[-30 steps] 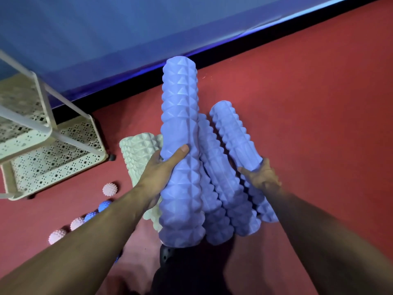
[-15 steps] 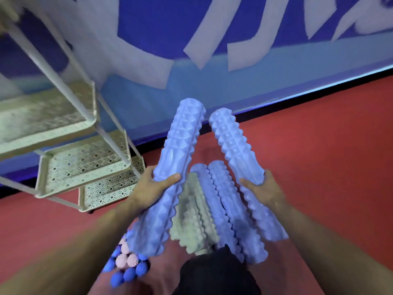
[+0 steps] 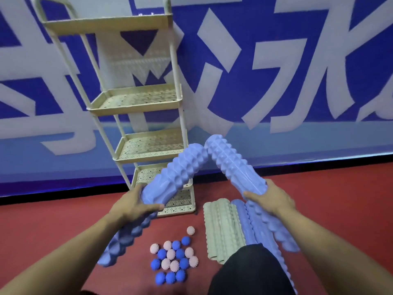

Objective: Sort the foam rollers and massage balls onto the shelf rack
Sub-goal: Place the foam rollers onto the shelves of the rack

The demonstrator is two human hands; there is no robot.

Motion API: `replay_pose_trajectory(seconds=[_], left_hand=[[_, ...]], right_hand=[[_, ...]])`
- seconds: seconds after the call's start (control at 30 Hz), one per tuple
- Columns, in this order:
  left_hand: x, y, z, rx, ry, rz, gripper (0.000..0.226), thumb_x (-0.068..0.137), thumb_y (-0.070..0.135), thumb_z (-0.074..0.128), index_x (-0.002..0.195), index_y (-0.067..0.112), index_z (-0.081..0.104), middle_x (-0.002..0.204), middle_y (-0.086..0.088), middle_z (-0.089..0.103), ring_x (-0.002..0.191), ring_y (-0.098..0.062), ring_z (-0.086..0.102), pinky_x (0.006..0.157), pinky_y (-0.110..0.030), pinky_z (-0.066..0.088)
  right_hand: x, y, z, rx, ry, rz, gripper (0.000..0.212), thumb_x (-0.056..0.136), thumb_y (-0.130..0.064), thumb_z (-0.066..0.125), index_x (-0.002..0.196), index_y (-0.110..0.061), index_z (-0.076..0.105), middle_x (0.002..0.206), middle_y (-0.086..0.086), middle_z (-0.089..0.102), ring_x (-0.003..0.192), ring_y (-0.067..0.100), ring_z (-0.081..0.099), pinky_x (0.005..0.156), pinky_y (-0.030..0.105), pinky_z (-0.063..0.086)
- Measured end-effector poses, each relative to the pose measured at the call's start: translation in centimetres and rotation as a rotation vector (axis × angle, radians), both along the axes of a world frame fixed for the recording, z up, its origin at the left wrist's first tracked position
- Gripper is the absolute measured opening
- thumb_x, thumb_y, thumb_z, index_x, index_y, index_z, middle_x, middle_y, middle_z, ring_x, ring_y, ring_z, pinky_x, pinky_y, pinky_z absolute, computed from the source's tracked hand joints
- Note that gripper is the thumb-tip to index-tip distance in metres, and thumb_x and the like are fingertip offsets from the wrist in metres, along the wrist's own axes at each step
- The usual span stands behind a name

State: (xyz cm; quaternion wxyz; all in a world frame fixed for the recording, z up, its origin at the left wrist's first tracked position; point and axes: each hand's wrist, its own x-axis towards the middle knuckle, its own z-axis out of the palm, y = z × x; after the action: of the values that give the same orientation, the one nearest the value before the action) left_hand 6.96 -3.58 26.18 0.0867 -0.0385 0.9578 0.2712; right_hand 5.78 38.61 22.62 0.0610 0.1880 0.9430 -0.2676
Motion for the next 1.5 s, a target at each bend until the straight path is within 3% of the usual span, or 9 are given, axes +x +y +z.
replay_pose_trajectory(seconds=[0.2, 0.43, 0.83, 1.07, 1.23, 1.3, 1.4, 1.5], left_hand=[[4.6, -6.1, 2.4, -0.265, 0.032, -0.026, 0.092, 0.050, 0.084, 0.068, 0.125, 0.037, 0.043, 0.096, 0.013, 0.065, 0.081, -0.013, 0.065, 0.074, -0.037, 0.055], [6.9, -10.7, 3.6, -0.529, 0.030, -0.055, 0.099, 0.050, 0.083, 0.066, 0.135, 0.041, 0.039, 0.106, 0.007, 0.058, 0.093, -0.019, 0.060, 0.070, -0.033, 0.044], [4.6, -15.7, 0.2, -0.530, -0.021, -0.070, 0.093, 0.050, 0.083, 0.066, 0.129, 0.043, 0.041, 0.107, 0.008, 0.060, 0.097, -0.020, 0.063, 0.072, -0.034, 0.044], [3.3, -16.8, -1.0, -0.578, -0.103, -0.082, 0.098, 0.049, 0.082, 0.064, 0.135, 0.043, 0.037, 0.115, 0.008, 0.059, 0.107, -0.021, 0.060, 0.082, -0.036, 0.044], [2.2, -15.3, -2.3, -0.588, -0.163, -0.067, 0.096, 0.052, 0.080, 0.067, 0.134, 0.043, 0.037, 0.115, 0.007, 0.060, 0.105, -0.022, 0.062, 0.080, -0.034, 0.044], [1.7, -14.3, -3.3, -0.594, -0.190, -0.059, 0.096, 0.051, 0.079, 0.068, 0.134, 0.042, 0.038, 0.115, 0.006, 0.060, 0.104, -0.022, 0.063, 0.081, -0.035, 0.046], [0.8, -12.6, -5.4, -0.622, -0.217, -0.041, 0.095, 0.048, 0.080, 0.066, 0.131, 0.042, 0.041, 0.112, 0.006, 0.061, 0.101, -0.022, 0.064, 0.084, -0.035, 0.049], [-0.5, -10.7, -7.9, -0.639, -0.255, -0.028, 0.094, 0.050, 0.080, 0.066, 0.131, 0.040, 0.042, 0.113, 0.004, 0.062, 0.101, -0.023, 0.064, 0.087, -0.037, 0.051]], right_hand=[[2.6, -4.6, 4.2, 0.215, 0.009, 0.113, 0.093, 0.048, -0.092, 0.055, 0.123, -0.037, 0.046, 0.098, -0.009, 0.071, 0.095, 0.024, 0.066, 0.089, 0.040, 0.049], [4.4, -8.7, 7.4, 0.368, 0.006, 0.192, 0.072, 0.048, -0.078, 0.059, 0.105, -0.034, 0.052, 0.092, -0.009, 0.067, 0.093, 0.023, 0.063, 0.088, 0.039, 0.047], [0.7, -13.5, 7.0, 0.478, -0.120, 0.313, 0.061, 0.051, -0.075, 0.058, 0.094, -0.033, 0.050, 0.064, -0.015, 0.069, 0.072, 0.010, 0.065, 0.087, 0.038, 0.048], [-1.4, -13.7, 6.9, 0.461, -0.240, 0.348, 0.059, 0.056, -0.067, 0.063, 0.105, -0.036, 0.050, 0.065, -0.019, 0.069, 0.069, 0.003, 0.062, 0.088, 0.035, 0.046], [-1.7, -11.4, 4.1, 0.423, -0.301, 0.313, 0.069, 0.058, -0.075, 0.062, 0.114, -0.038, 0.050, 0.073, -0.021, 0.069, 0.079, 0.007, 0.065, 0.081, 0.033, 0.044], [-1.6, -10.5, 3.0, 0.426, -0.328, 0.312, 0.063, 0.063, -0.074, 0.063, 0.112, -0.036, 0.052, 0.076, -0.019, 0.067, 0.076, 0.009, 0.063, 0.077, 0.032, 0.042], [-1.7, -9.7, 2.0, 0.404, -0.359, 0.285, 0.034, 0.074, -0.062, 0.064, 0.091, -0.035, 0.051, 0.067, -0.019, 0.058, 0.060, 0.003, 0.053, 0.074, 0.030, 0.038], [-3.1, -8.4, -0.6, 0.391, -0.397, 0.198, 0.044, 0.066, -0.065, 0.063, 0.096, -0.035, 0.053, 0.074, -0.016, 0.063, 0.068, 0.006, 0.057, 0.082, 0.033, 0.040]])
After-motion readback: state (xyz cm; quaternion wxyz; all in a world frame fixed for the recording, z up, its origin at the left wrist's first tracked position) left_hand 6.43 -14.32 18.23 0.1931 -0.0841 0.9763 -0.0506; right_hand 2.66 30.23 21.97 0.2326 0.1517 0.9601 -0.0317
